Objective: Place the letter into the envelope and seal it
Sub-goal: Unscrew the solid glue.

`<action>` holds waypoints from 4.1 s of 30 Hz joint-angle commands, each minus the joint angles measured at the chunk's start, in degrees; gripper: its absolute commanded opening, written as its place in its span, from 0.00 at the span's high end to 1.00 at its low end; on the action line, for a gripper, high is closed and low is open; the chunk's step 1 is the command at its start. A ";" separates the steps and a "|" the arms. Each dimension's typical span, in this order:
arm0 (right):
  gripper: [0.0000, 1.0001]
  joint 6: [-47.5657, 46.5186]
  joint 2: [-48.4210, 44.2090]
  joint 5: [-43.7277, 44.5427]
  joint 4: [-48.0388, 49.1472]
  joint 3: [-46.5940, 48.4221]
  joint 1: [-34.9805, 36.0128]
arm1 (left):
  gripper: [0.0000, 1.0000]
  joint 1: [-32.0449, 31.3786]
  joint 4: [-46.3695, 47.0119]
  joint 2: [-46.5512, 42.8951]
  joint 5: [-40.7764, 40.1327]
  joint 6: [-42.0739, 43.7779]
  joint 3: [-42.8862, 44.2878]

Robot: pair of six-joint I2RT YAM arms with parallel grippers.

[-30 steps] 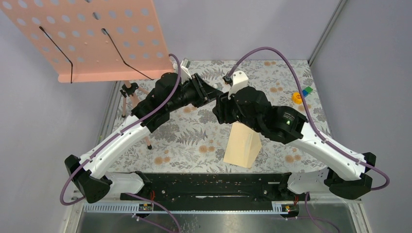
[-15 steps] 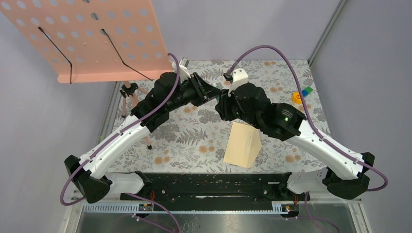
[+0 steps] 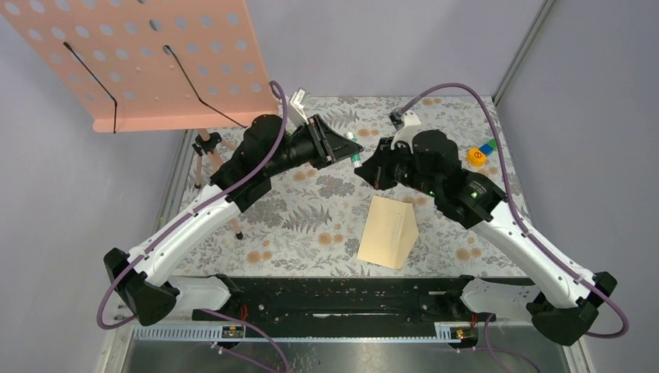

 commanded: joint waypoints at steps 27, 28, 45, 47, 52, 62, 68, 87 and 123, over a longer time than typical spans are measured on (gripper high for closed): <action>0.31 -7.14 -2.87 13.64 -3.74 6.44 8.65 | 1.00 -0.56 -2.26 -0.15 -2.46 2.42 3.28; 0.32 -7.03 -2.07 13.90 -3.76 6.96 8.75 | 1.00 -0.50 -2.23 -0.28 -2.50 2.43 3.20; 0.68 -4.74 4.20 14.00 -1.89 9.45 8.77 | 1.00 -0.55 -1.87 -0.84 -2.41 2.34 2.42; 0.91 -4.61 3.89 14.24 -1.82 9.07 8.68 | 1.00 -0.45 -1.89 -1.01 -2.22 2.64 2.39; 1.00 -2.82 -0.99 2.47 4.91 2.62 4.40 | 1.00 -0.42 0.85 -2.17 2.12 5.95 2.44; 1.00 11.39 -6.29 -34.84 33.21 -11.21 -6.22 | 1.00 -0.06 32.62 -4.66 28.09 0.47 -2.63; 1.00 24.98 -4.03 -40.87 52.72 -16.93 -7.35 | 1.00 -0.10 46.42 -3.92 31.25 -6.78 -3.57; 0.87 38.86 -0.10 -44.67 65.51 -22.39 -11.45 | 1.00 -0.03 50.33 -3.12 32.89 -9.79 -3.47; 0.26 -6.79 2.23 19.74 4.35 10.18 11.44 | 1.00 -1.43 14.08 -7.94 -10.14 -0.30 -4.53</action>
